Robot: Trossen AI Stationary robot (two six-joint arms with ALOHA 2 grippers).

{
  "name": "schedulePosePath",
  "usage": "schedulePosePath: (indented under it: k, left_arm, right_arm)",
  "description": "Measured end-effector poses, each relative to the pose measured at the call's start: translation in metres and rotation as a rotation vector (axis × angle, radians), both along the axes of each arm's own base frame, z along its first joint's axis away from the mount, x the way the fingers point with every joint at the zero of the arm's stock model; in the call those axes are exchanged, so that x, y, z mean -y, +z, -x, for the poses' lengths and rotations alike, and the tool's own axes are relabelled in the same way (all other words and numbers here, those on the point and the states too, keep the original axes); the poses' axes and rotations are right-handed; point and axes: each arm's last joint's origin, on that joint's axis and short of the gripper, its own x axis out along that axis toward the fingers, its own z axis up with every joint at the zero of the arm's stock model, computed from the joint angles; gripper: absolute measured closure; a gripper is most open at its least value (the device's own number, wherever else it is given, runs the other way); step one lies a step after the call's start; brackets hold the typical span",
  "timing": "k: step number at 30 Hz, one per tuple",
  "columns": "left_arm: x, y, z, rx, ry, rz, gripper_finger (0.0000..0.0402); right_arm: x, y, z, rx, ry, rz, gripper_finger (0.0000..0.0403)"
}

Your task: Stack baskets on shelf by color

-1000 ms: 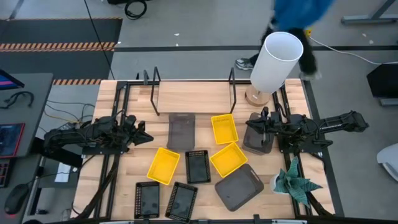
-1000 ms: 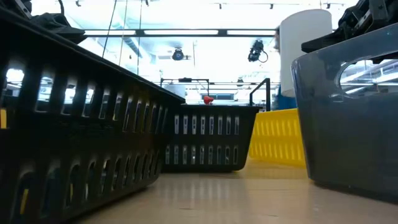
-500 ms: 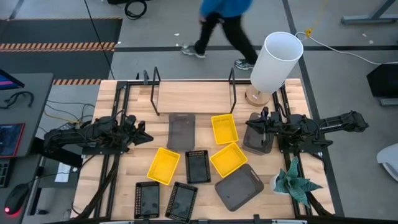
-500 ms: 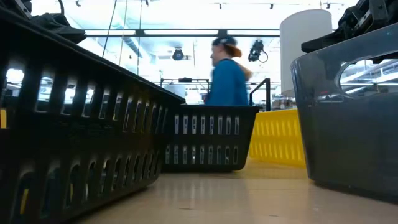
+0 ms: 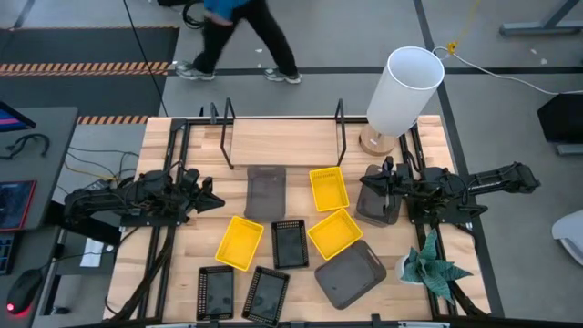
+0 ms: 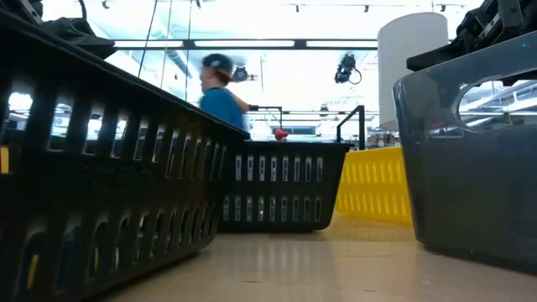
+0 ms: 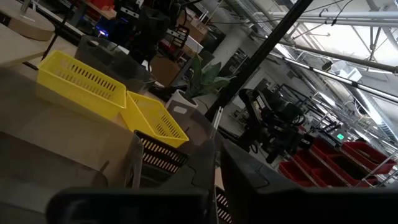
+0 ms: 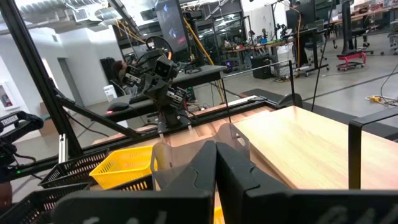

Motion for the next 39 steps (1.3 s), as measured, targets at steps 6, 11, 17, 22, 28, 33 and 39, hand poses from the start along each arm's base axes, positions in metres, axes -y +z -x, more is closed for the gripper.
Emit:
schedulePosePath:
  k: [6, 11, 17, 22, 28, 33, 39]
  left_arm:
    - [0.0, 0.0, 0.0, 0.0, 0.0, 0.0, 0.0367]
    - [0.0, 0.0, 0.0, 0.0, 0.0, 0.0, 0.0363]
    - [0.0, 0.0, 0.0, 0.0, 0.0, 0.0, 0.037]
    - [0.0, 0.0, 0.0, 0.0, 0.0, 0.0, 0.037]
    - [0.0, 0.0, 0.0, 0.0, 0.0, 0.0, 0.0363]
    - [0.0, 0.0, 0.0, 0.001, 0.0, 0.0, 0.0367]
    - [0.0, 0.0, 0.0, 0.002, 0.0, 0.0, 0.0374]
  right_arm:
    - [0.0, 0.0, 0.0, 0.0, 0.0, 0.001, 0.0389]
    - [0.002, 0.002, 0.001, 0.013, -0.055, 0.049, 0.0389]
    - [0.005, 0.011, 0.002, 0.094, -0.144, 0.054, 0.0389]
    - [0.01, 0.03, 0.009, 0.285, -0.255, 0.074, 0.0389]
    - [0.012, 0.037, 0.012, 0.4, -0.216, -0.02, 0.0389]
    - [0.009, 0.042, 0.001, 0.31, -0.054, -0.13, 0.0394]
    - [0.007, 0.059, -0.029, -0.016, -0.017, -0.272, 0.0398]
